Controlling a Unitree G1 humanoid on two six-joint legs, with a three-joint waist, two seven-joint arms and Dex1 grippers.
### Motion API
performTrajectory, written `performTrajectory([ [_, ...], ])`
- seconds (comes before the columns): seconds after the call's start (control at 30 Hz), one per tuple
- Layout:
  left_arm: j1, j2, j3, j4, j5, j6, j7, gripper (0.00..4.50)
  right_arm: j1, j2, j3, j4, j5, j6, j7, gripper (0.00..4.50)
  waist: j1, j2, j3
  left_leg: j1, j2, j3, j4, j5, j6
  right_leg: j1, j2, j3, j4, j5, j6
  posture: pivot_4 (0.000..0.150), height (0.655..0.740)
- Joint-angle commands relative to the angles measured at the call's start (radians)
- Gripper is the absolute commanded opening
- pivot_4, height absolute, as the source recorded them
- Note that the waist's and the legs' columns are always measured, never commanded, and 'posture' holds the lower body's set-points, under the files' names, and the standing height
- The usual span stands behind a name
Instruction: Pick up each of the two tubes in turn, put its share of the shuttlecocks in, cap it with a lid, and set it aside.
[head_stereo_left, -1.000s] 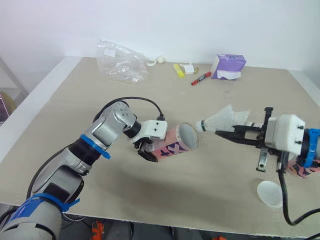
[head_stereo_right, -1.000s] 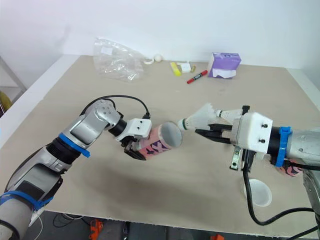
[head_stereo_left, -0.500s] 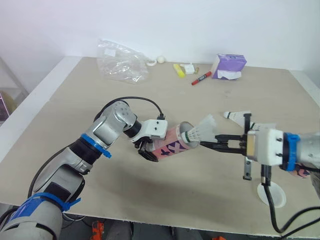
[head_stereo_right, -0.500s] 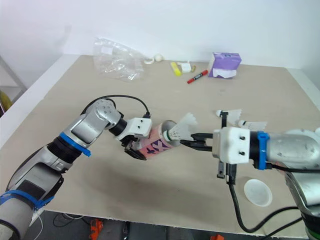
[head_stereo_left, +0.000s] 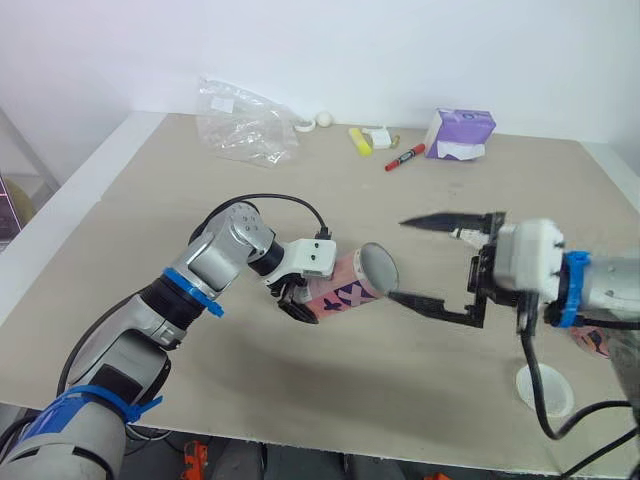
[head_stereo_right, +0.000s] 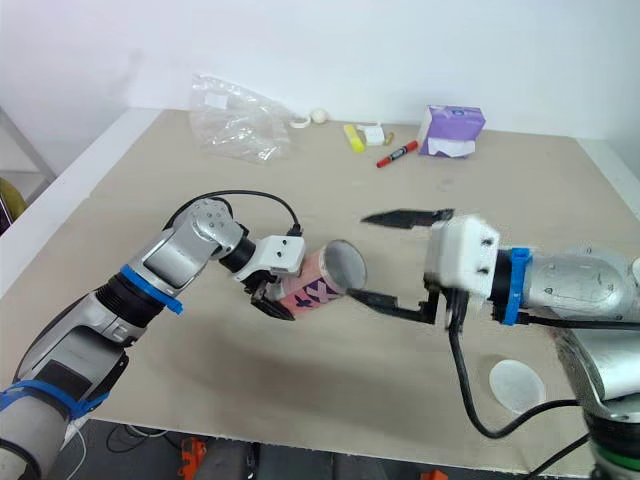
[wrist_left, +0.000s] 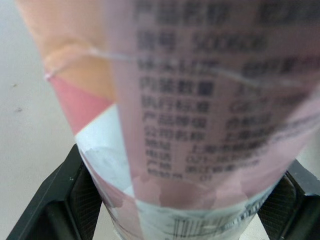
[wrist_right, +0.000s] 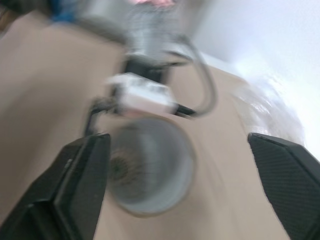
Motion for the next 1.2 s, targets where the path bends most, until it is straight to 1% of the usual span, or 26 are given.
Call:
performTrajectory([
  [0.03,0.003,0.01,0.005,-0.003,0.01,0.002,0.006,3.8,0.077,0.06,-0.083,0.026,-0.001,0.07,-0.15,4.46,0.0,0.001,0.0,0.0,0.0,0.0,0.0,0.0,0.0,0.0,0.0,0.0,0.0,0.0,0.0,0.15,0.74],
  [0.1,0.004,0.011,0.005,-0.003,0.01,0.002,0.004,3.8,0.106,0.123,-0.108,0.042,-0.046,0.133,-0.305,4.46,0.0,0.0,0.0,0.0,0.0,0.0,0.0,0.0,0.0,0.0,0.0,0.0,0.0,0.0,0.0,0.15,0.74],
  [0.17,0.003,0.012,0.004,-0.003,0.011,0.001,0.004,3.8,0.104,0.154,-0.114,0.035,-0.075,0.176,-0.399,4.46,-0.001,0.003,-0.001,0.0,0.0,0.0,0.0,0.0,0.0,-0.001,0.0,0.0,0.0,0.0,0.0,0.15,0.74],
  [0.23,0.002,0.011,0.004,0.001,0.011,-0.001,0.005,3.8,0.092,0.176,-0.115,0.043,-0.117,0.205,-0.483,4.46,-0.003,0.004,-0.001,0.0,0.0,0.0,0.0,0.001,0.001,-0.001,0.0,0.0,0.001,0.001,-0.001,0.15,0.74],
  [0.33,0.003,0.009,0.002,0.003,0.012,-0.003,0.007,3.8,0.086,0.186,-0.135,0.105,-0.176,0.198,-0.551,4.46,-0.002,0.004,-0.001,0.001,0.0,0.0,-0.001,0.002,0.003,-0.001,0.0,0.0,0.001,0.002,-0.001,0.15,0.74],
  [0.47,0.005,0.004,0.0,-0.002,0.011,-0.001,0.009,3.8,0.079,0.174,-0.142,0.19,-0.229,0.16,-0.564,4.46,-0.002,0.004,-0.001,0.0,0.0,0.0,-0.001,0.002,0.003,-0.001,0.0,0.0,0.001,0.002,-0.001,0.15,0.74],
  [0.8,0.023,0.014,0.002,-0.032,0.008,0.018,0.011,3.8,0.038,0.163,-0.154,0.396,-0.293,0.038,-0.541,4.46,-0.003,0.004,-0.001,0.0,0.0,0.0,-0.002,0.002,0.003,-0.001,0.0,0.0,0.001,0.002,-0.001,0.15,0.74],
  [1.0,0.029,0.021,0.002,-0.044,0.007,0.027,0.015,3.8,0.024,0.165,-0.151,0.482,-0.328,-0.028,-0.542,4.46,-0.004,0.004,-0.001,0.001,0.0,0.0,-0.002,0.002,0.003,-0.001,0.0,0.0,0.001,0.001,-0.001,0.15,0.74],
  [1.2,0.027,0.024,0.001,-0.048,0.006,0.033,0.017,3.8,0.01,0.173,-0.159,0.525,-0.344,-0.069,-0.563,4.46,-0.005,0.004,-0.001,0.001,0.0,0.0,-0.002,0.002,0.003,-0.001,0.0,0.0,0.001,0.001,-0.001,0.15,0.74],
])
